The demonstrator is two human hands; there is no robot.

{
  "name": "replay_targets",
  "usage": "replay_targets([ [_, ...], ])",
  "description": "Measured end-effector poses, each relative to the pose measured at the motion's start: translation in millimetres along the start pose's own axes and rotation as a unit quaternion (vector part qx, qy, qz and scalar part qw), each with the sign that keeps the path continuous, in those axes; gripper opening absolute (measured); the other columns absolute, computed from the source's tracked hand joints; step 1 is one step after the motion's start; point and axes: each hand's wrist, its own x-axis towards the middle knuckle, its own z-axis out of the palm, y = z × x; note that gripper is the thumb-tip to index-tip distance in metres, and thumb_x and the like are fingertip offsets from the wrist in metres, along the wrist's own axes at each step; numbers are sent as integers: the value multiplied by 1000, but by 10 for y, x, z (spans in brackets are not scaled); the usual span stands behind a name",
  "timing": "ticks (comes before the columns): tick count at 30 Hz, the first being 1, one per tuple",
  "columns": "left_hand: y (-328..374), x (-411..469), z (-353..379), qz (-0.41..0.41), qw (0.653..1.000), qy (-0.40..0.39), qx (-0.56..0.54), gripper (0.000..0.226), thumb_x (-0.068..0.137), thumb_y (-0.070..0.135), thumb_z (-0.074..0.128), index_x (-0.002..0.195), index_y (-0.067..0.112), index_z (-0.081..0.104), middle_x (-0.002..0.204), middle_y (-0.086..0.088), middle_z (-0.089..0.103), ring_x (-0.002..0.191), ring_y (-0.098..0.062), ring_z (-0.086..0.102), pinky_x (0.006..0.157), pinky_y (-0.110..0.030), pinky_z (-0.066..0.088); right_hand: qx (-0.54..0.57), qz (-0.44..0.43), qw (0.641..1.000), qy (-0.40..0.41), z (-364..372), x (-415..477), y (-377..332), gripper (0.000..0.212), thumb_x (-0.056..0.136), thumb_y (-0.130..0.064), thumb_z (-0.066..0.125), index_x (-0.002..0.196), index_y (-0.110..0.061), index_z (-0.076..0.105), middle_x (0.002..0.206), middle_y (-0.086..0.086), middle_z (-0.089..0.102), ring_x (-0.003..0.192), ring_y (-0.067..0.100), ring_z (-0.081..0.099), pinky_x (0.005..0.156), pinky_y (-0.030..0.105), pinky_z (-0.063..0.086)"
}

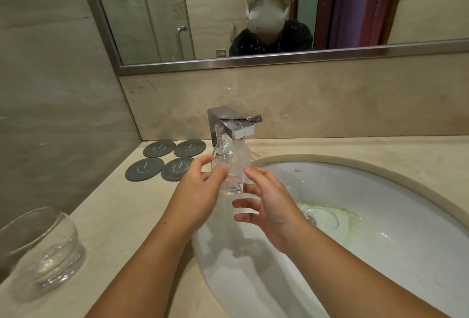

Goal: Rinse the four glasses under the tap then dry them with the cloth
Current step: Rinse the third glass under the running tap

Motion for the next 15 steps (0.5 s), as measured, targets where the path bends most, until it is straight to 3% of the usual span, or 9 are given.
replay_targets([
  [3,6,18,-1,-15,1000,-3,-20,33,100,42,62,132,34,59,83,22,77,89,-10,71,93,-44,58,-2,-2,1000,0,1,1,-5,39,98,-41,73,127,-18,62,98,6,69,76,26,68,63,39,56],
  [7,29,24,15,-52,996,-19,-73,54,81,52,61,130,31,64,106,4,78,90,-17,74,74,-35,56,-27,11,1000,0,0,21,21,50,92,-54,75,126,-19,65,107,8,65,82,24,70,62,38,58],
  [11,27,40,49,-101,983,-30,-150,19,101,32,59,114,26,70,91,-2,76,77,-20,67,66,-31,52,-56,18,998,-9,2,14,27,53,91,-63,71,123,-21,70,104,1,72,89,23,70,64,37,59],
  [15,22,15,50,-118,977,-49,-170,15,103,26,54,105,24,69,88,-5,74,75,-21,63,65,-31,51,-78,20,997,-11,-1,15,14,46,94,-62,68,118,-24,77,105,0,74,91,22,70,65,37,59],
])
